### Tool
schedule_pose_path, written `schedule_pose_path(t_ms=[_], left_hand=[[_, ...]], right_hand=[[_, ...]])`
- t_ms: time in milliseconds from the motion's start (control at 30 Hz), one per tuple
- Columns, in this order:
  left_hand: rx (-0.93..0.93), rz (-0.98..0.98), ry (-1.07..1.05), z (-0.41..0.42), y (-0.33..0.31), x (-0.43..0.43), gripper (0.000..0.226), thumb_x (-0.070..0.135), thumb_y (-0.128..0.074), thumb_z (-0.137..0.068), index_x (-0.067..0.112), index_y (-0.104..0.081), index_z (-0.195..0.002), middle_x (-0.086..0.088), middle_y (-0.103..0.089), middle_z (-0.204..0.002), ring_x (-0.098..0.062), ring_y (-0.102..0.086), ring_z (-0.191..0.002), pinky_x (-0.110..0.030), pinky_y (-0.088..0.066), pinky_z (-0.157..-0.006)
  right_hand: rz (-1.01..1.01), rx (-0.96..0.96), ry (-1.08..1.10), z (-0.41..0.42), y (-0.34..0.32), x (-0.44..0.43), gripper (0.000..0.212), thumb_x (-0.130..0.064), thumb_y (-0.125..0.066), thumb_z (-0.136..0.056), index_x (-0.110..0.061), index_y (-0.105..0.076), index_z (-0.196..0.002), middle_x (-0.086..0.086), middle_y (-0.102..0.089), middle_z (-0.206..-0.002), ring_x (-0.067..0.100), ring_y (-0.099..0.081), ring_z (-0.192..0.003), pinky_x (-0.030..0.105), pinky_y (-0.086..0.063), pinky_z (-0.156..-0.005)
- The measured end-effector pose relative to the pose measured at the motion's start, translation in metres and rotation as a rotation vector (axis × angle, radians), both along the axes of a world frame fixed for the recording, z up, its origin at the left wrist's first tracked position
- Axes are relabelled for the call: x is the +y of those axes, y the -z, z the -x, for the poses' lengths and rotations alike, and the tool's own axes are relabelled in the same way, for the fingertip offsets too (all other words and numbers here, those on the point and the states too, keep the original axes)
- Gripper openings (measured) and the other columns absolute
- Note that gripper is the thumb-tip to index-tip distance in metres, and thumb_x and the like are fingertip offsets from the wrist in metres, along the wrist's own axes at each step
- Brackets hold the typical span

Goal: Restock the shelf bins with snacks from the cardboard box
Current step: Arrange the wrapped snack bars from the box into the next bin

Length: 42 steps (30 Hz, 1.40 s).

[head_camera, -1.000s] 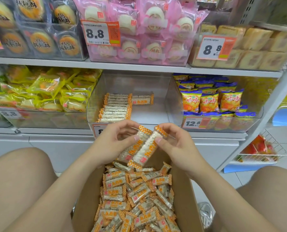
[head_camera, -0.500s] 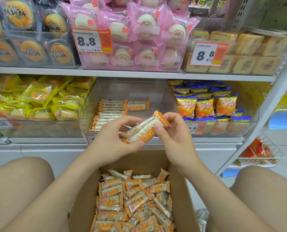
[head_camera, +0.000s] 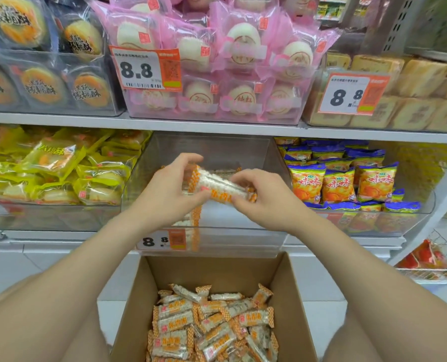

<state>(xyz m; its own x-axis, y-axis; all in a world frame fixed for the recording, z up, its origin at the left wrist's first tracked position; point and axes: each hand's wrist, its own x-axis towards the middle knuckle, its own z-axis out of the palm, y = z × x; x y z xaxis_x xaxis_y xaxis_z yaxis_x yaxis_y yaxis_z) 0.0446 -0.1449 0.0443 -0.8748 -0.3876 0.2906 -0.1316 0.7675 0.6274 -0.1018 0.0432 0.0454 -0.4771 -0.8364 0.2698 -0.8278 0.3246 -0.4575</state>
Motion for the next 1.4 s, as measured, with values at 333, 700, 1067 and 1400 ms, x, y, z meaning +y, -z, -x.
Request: schedule_pose_path(t_ms=[333, 700, 1067, 1400], left_hand=[[-0.742, 0.268, 0.008, 0.055, 0.042, -0.052, 0.075, 0.063, -0.03, -0.106, 0.023, -0.011, -0.168, -0.009, 0.0, -0.176, -0.037, -0.005, -0.161, -0.059, -0.01, -0.128], [-1.004, 0.237, 0.021, 0.062, 0.054, -0.057, 0.086, 0.075, -0.017, -0.101, 0.028, 0.014, -0.166, -0.004, 0.028, -0.171, -0.034, 0.022, -0.158, -0.056, 0.003, -0.128], [-0.82, 0.283, 0.017, 0.052, 0.05, -0.057, 0.077, 0.063, -0.028, -0.106, 0.017, -0.013, -0.166, -0.015, -0.009, -0.173, -0.038, -0.009, -0.159, -0.055, -0.019, -0.127], [-0.113, 0.199, -0.092, -0.018, -0.01, 0.026, 0.015, 0.032, -0.055, -0.091, 0.03, -0.066, -0.082, 0.012, -0.066, -0.059, -0.007, -0.061, -0.061, -0.035, -0.056, -0.062]], right_hand=[[-0.456, 0.21, 0.263, 0.067, 0.062, -0.096, 0.034, -0.02, -0.063, -0.093, -0.004, -0.06, -0.123, 0.022, -0.056, -0.124, 0.046, -0.062, -0.11, 0.045, -0.054, -0.089], [-0.309, 0.229, 0.319, 0.086, 0.083, -0.116, 0.035, -0.012, -0.065, -0.088, -0.01, -0.061, -0.123, 0.019, -0.055, -0.126, 0.044, -0.062, -0.106, 0.044, -0.057, -0.086], [-0.292, 0.248, 0.434, 0.071, 0.068, -0.105, 0.06, -0.02, -0.073, -0.08, -0.007, -0.049, -0.133, 0.019, -0.047, -0.13, 0.046, -0.06, -0.105, 0.043, -0.054, -0.076], [-0.078, 0.044, 0.063, -0.043, 0.004, -0.01, 0.007, -0.036, -0.062, -0.086, -0.031, -0.065, -0.089, -0.012, -0.064, -0.063, 0.008, -0.063, -0.067, 0.037, -0.058, -0.069]])
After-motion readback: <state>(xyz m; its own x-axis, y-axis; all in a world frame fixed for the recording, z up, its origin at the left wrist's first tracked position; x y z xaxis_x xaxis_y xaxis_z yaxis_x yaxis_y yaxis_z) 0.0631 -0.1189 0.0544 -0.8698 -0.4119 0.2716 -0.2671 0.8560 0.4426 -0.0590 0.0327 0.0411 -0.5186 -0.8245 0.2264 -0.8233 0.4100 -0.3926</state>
